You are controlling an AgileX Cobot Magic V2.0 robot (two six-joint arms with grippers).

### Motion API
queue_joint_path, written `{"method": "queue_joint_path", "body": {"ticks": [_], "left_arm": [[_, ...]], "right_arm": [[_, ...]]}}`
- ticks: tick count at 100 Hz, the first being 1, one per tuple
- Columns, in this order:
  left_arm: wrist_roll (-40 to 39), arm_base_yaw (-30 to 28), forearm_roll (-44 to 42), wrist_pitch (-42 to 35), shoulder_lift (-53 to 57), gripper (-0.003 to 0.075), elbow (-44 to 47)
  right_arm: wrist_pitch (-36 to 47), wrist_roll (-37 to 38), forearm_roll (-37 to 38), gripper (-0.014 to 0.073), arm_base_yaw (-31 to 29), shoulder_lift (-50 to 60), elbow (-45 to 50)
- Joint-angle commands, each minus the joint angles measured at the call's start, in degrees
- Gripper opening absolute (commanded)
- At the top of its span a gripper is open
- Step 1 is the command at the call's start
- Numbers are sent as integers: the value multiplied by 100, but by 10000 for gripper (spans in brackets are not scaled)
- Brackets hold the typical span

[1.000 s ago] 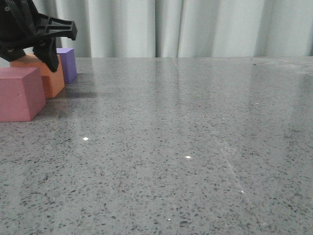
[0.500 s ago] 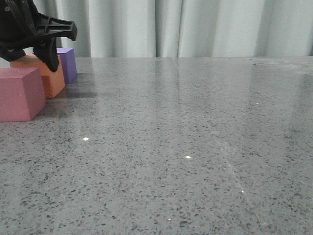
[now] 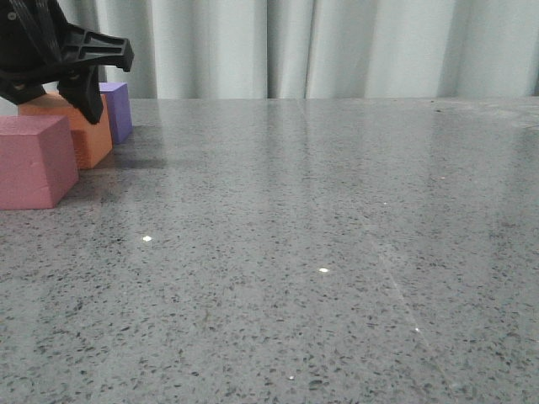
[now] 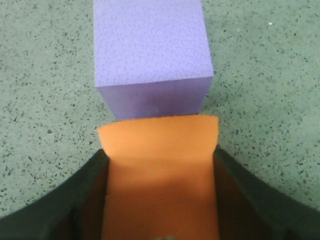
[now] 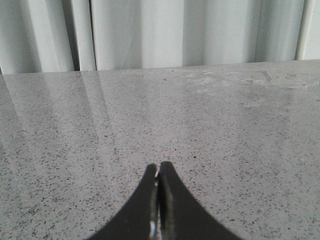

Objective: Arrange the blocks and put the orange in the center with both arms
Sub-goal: 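Lower the orange cube between the purple cube and pink block, then open the left gripper and lift away from the orange cube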

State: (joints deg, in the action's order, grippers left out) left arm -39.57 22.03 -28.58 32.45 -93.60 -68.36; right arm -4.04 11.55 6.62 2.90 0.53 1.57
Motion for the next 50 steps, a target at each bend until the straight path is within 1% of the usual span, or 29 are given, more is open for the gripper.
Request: {"method": "queue_joint_path", "body": {"ticks": [1,8,15,50], "left_arm": [[56,31,-54,-31,108,363,-124],[56,31,6,-18,108,457,-124],[56,31,73,7,108,510,-124],[70,31,73,21,161,517,-182]], "right_arm": [[507,-41,15,-67,-50,123,-79],[507,-41,15,-67,-50,123,-79],[507,-41,15,-67,-50,123,-79],[507,-41,15,-67,-50,123,-79]]}}
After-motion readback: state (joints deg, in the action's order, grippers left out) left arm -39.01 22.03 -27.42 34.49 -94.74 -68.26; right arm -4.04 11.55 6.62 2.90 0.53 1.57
